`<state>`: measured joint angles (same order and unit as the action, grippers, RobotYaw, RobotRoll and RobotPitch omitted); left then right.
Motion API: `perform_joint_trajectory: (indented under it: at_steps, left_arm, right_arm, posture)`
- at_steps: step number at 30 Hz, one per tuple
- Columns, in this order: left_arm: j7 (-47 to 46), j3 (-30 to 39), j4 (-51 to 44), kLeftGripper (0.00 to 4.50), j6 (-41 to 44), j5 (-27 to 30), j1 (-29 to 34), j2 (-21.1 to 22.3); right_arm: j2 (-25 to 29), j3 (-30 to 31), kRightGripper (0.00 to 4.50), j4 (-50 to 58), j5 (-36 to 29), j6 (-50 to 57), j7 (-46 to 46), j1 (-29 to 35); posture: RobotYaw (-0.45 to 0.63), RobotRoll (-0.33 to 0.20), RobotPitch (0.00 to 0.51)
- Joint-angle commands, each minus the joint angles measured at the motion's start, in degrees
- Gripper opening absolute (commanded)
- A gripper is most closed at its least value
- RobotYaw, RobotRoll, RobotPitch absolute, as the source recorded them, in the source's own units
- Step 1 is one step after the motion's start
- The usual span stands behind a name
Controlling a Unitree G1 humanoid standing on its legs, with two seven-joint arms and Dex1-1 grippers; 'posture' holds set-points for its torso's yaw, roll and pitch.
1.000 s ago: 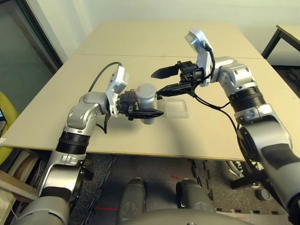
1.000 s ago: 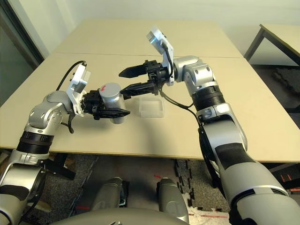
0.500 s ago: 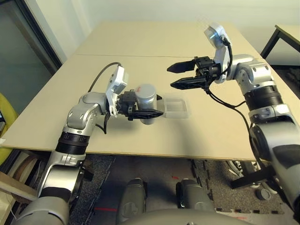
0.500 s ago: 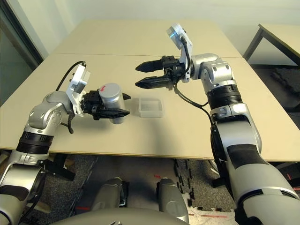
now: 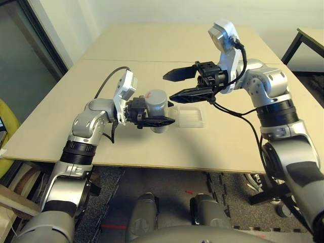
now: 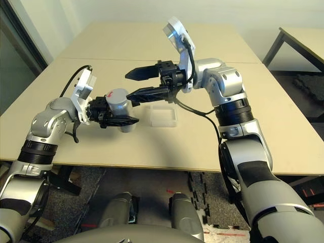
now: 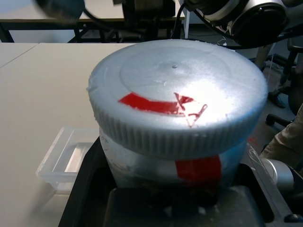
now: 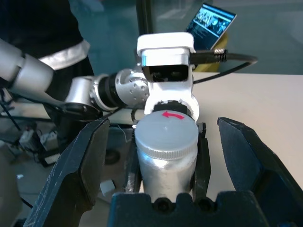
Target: Pour the medicine from the bottle into the box.
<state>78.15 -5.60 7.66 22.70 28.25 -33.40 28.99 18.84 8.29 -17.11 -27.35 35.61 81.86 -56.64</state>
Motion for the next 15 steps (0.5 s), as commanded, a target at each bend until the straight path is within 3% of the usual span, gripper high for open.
perform_joint_trajectory:
  at_steps: [1, 15]
  left_arm:
    - [0.25, -0.32, -0.15, 2.75, -0.32, -0.13, -0.77, -0.04]
    - [-0.12, -0.57, -1.25, 2.75, 0.18, -0.07, 0.02, -0.36]
  right_arm:
    - [-1.22, 1.35, 4.5, -0.26, 0.88, -1.45, -0.8, -0.1]
    - [-4.63, 3.61, 4.5, -2.12, 2.89, -4.15, -1.38, -0.88]
  posture:
    - [-0.01, 0.0, 0.0]
    - [0.0, 0.0, 0.0]
